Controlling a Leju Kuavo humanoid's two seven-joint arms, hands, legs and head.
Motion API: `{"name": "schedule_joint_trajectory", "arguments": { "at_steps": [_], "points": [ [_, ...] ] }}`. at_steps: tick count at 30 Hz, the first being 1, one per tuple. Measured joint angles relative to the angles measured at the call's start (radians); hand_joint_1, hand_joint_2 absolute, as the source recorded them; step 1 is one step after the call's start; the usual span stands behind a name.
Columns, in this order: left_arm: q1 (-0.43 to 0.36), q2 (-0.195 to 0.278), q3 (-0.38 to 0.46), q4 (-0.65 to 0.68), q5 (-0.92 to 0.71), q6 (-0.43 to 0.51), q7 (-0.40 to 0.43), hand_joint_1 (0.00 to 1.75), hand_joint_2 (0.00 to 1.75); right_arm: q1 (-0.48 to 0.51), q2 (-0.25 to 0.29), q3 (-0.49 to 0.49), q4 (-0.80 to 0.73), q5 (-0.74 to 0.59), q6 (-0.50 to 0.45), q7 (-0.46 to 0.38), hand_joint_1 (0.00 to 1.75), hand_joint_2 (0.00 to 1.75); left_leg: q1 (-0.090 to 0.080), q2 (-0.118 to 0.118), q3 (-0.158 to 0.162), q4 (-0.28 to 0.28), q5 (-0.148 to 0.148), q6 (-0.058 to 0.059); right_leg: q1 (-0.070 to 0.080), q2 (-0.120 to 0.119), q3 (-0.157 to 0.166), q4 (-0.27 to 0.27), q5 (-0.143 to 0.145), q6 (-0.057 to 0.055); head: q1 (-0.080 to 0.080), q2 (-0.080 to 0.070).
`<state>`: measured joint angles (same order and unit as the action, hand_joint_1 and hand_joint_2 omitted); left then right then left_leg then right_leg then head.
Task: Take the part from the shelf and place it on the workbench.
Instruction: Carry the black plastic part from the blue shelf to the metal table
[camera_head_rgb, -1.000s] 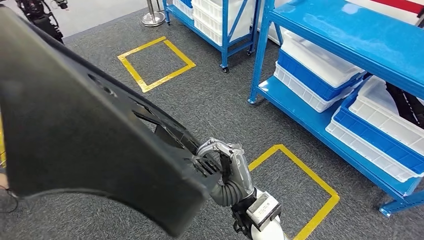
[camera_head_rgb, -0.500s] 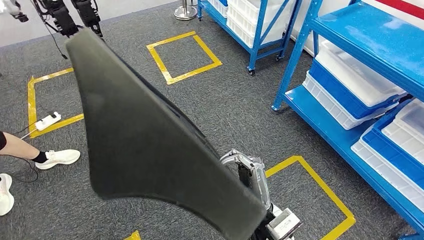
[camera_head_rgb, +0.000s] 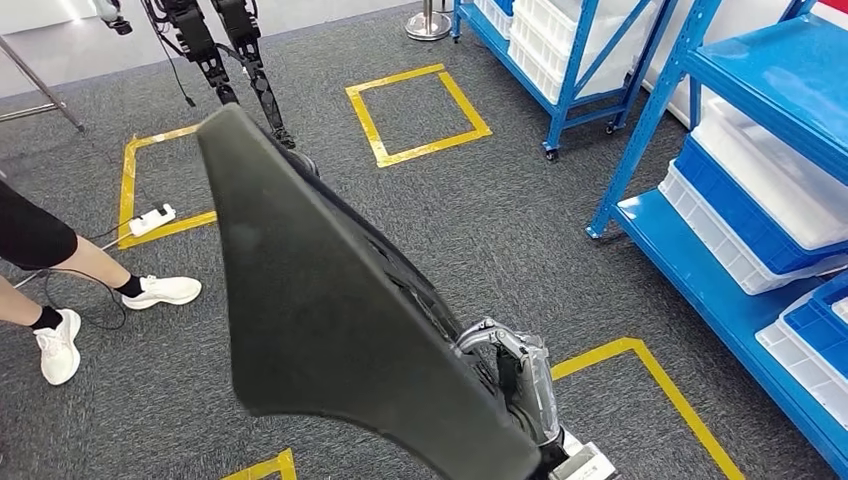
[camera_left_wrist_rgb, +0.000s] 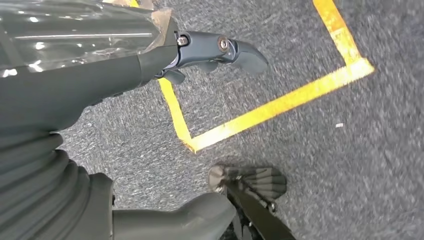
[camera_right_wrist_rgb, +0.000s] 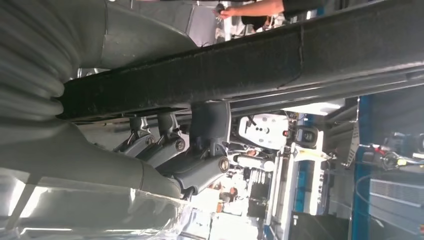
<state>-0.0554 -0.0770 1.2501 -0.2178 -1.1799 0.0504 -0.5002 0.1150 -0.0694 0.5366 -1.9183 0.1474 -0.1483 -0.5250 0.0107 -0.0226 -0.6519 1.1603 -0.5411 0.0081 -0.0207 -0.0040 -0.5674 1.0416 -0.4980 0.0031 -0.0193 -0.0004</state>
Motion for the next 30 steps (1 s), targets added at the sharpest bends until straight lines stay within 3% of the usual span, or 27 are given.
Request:
{"name": "schedule_joint_trajectory", "arguments": {
  "at_steps": [2,3,4,5,7,9,11,12,14,16,18,19,20,22,24,26,27,29,30],
  "points": [
    [-0.001,0.005,0.000,0.000,0.004,-0.005,0.002,0.00,1.75,0.008,0.000,-0.006,-0.005,0.004,0.010,0.000,1.75,1.75,0.001,0.018,-0.064,0.121,-0.049,-0.003,0.007,-0.019,0.000,0.000,-0.004,-0.005,-0.002,0.000],
    [-0.001,0.006,0.000,0.000,0.006,-0.007,0.003,0.00,1.75,0.009,0.000,-0.007,-0.006,0.005,0.014,0.001,1.75,1.75,0.001,0.019,-0.080,0.149,-0.051,0.000,0.010,-0.029,0.001,0.000,-0.005,-0.008,-0.002,0.000],
    [0.000,0.008,0.000,0.000,0.006,-0.009,0.004,0.00,1.75,0.010,0.000,-0.008,-0.007,0.006,0.017,0.002,1.75,1.75,-0.001,0.020,-0.079,0.142,-0.036,0.005,0.013,-0.038,0.003,0.000,-0.007,-0.011,-0.002,0.000],
    [0.000,0.011,0.000,0.000,0.006,-0.009,0.005,0.00,1.75,0.010,0.000,-0.009,-0.009,0.006,0.020,0.004,1.75,1.75,-0.004,0.024,-0.056,0.093,-0.004,0.013,0.016,-0.047,0.006,0.000,-0.010,-0.013,-0.002,0.000],
    [-0.002,0.018,0.000,0.000,0.006,-0.009,0.006,0.00,1.75,0.010,0.002,-0.009,-0.016,0.006,0.025,0.007,1.75,1.75,-0.019,0.057,0.014,-0.044,0.054,0.035,0.022,-0.064,0.014,-0.002,-0.015,-0.016,-0.001,0.000],
    [-0.008,0.027,0.000,0.000,0.007,-0.010,0.009,0.00,1.75,0.010,0.006,-0.012,-0.024,0.007,0.034,0.016,1.75,1.75,-0.035,0.083,0.049,-0.116,0.071,0.049,0.022,-0.081,0.018,-0.005,-0.018,-0.014,-0.001,0.000],
    [-0.010,0.038,0.001,-0.001,0.007,-0.010,0.019,0.00,1.75,0.010,0.014,-0.017,-0.030,0.009,0.049,0.029,1.75,1.75,-0.040,0.069,0.054,-0.131,0.073,0.057,0.020,-0.097,0.024,-0.013,-0.019,-0.009,-0.002,0.000],
    [-0.009,0.042,0.001,-0.001,0.008,-0.010,0.025,0.00,1.75,0.009,0.017,-0.019,-0.032,0.010,0.056,0.034,1.75,1.75,-0.038,0.059,0.063,-0.145,0.081,0.060,0.020,-0.093,0.027,-0.013,-0.020,-0.007,-0.001,0.000],
    [-0.008,0.047,0.002,0.000,0.010,-0.010,0.035,0.00,1.75,0.008,0.022,-0.023,-0.039,0.011,0.068,0.039,1.75,1.75,-0.030,0.038,0.085,-0.178,0.097,0.068,0.020,-0.053,0.013,0.028,-0.042,-0.007,0.000,0.000],
    [-0.011,0.047,0.003,0.000,0.014,-0.009,0.041,0.00,1.75,0.009,0.024,-0.029,-0.041,0.011,0.076,0.043,1.75,1.75,-0.024,0.017,0.093,-0.188,0.103,0.071,0.014,-0.012,-0.043,0.142,-0.090,-0.011,0.002,0.000],
    [-0.012,0.047,0.004,0.000,0.017,-0.008,0.045,0.00,1.75,0.012,0.024,-0.035,-0.042,0.010,0.080,0.048,1.75,1.75,-0.021,-0.009,0.092,-0.187,0.102,0.068,0.006,-0.005,-0.097,0.238,-0.115,-0.004,0.003,0.000],
    [-0.011,0.047,0.004,0.000,0.017,-0.007,0.045,0.00,1.75,0.012,0.024,-0.037,-0.042,0.009,0.081,0.049,1.75,1.75,-0.018,-0.022,0.092,-0.185,0.101,0.064,0.003,-0.004,-0.104,0.241,-0.108,0.006,0.003,0.000],
    [-0.010,0.047,0.005,0.001,0.018,-0.007,0.045,0.00,1.75,0.012,0.024,-0.039,-0.042,0.009,0.081,0.050,1.75,1.75,-0.014,-0.036,0.093,-0.182,0.098,0.059,-0.001,-0.002,-0.090,0.205,-0.085,0.019,0.003,0.000],
    [-0.009,0.048,0.005,0.002,0.018,-0.007,0.045,0.00,1.75,0.011,0.024,-0.042,-0.042,0.009,0.082,0.050,1.75,1.75,-0.007,-0.062,0.089,-0.163,0.087,0.039,-0.010,0.021,-0.033,0.080,-0.032,0.044,0.005,0.000],
    [-0.009,0.051,0.005,0.002,0.017,-0.007,0.044,0.00,1.75,0.010,0.026,-0.044,-0.045,0.008,0.084,0.051,1.75,1.75,-0.005,-0.081,0.076,-0.139,0.074,0.021,-0.015,0.041,0.000,0.012,-0.010,0.040,0.008,0.000],
    [-0.007,0.053,0.005,0.002,0.015,-0.003,0.042,0.00,1.75,0.009,0.028,-0.047,-0.049,0.007,0.089,0.053,1.75,1.75,-0.002,-0.092,0.065,-0.130,0.072,0.015,-0.011,0.034,0.000,0.011,-0.010,0.022,0.010,0.000],
    [-0.005,0.054,0.004,0.002,0.014,-0.001,0.040,0.00,1.75,0.008,0.030,-0.048,-0.050,0.007,0.091,0.053,1.75,1.75,-0.001,-0.090,0.063,-0.129,0.072,0.014,-0.010,0.027,0.000,0.011,-0.009,0.018,0.009,0.000],
    [-0.004,0.054,0.004,0.003,0.009,0.002,0.037,0.00,1.75,0.005,0.035,-0.051,-0.052,0.006,0.093,0.054,1.75,1.75,0.001,-0.050,0.047,-0.093,0.051,0.008,-0.010,0.013,0.002,0.010,-0.009,0.011,0.004,0.000],
    [-0.005,0.054,0.004,0.003,0.007,0.002,0.036,0.00,1.75,0.004,0.037,-0.052,-0.054,0.006,0.094,0.054,1.75,1.75,0.001,-0.020,0.024,-0.046,0.027,0.004,-0.008,0.004,0.003,0.009,-0.010,0.008,0.001,0.000]
  ]
}}
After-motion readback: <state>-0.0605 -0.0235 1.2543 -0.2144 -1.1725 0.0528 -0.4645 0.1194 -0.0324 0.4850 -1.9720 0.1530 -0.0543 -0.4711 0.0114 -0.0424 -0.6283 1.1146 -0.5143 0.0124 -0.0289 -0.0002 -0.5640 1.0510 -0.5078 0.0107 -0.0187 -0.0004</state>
